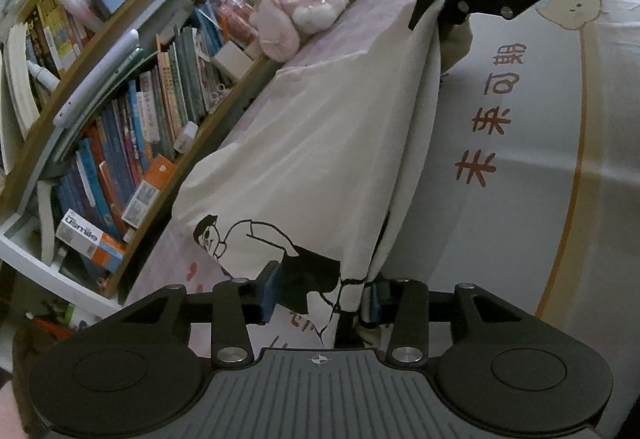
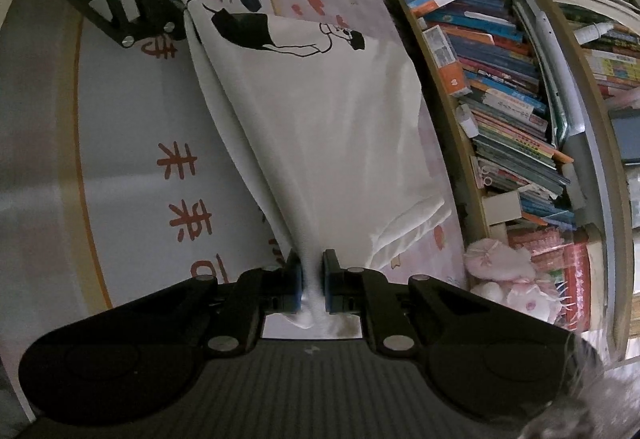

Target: Fold clothes

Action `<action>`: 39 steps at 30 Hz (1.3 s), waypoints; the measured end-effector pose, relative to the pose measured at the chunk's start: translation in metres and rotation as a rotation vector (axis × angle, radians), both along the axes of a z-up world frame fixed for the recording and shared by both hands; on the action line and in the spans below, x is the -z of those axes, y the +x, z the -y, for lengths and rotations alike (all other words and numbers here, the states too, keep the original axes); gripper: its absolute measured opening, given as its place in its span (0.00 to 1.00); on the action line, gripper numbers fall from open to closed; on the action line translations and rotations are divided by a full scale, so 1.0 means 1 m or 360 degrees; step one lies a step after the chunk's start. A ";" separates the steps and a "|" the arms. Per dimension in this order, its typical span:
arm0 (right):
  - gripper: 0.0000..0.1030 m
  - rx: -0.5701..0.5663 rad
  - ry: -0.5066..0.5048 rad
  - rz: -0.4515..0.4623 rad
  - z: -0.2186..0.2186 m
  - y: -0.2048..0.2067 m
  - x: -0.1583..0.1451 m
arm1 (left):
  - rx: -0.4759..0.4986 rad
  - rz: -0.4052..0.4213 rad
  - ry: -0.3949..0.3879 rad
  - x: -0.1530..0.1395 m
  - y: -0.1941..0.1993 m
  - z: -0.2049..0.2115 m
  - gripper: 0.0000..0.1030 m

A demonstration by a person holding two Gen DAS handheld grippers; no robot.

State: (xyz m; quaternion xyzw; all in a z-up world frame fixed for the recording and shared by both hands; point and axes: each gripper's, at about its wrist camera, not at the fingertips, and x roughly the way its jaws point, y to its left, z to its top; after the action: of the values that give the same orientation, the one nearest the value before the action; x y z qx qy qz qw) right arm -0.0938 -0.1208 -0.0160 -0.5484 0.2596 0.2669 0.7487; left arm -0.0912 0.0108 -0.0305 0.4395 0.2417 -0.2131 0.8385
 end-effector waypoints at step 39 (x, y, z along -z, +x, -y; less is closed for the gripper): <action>0.15 -0.0223 -0.0155 0.0040 0.023 -0.003 0.026 | 0.0041 -0.0085 -0.0196 -0.036 0.006 -0.014 0.11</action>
State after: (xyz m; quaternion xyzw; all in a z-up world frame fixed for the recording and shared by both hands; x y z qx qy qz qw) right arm -0.0971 -0.1440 -0.0417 -0.6042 0.2240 0.2988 0.7039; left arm -0.0855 0.0251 0.0051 0.3844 0.2448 -0.2500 0.8543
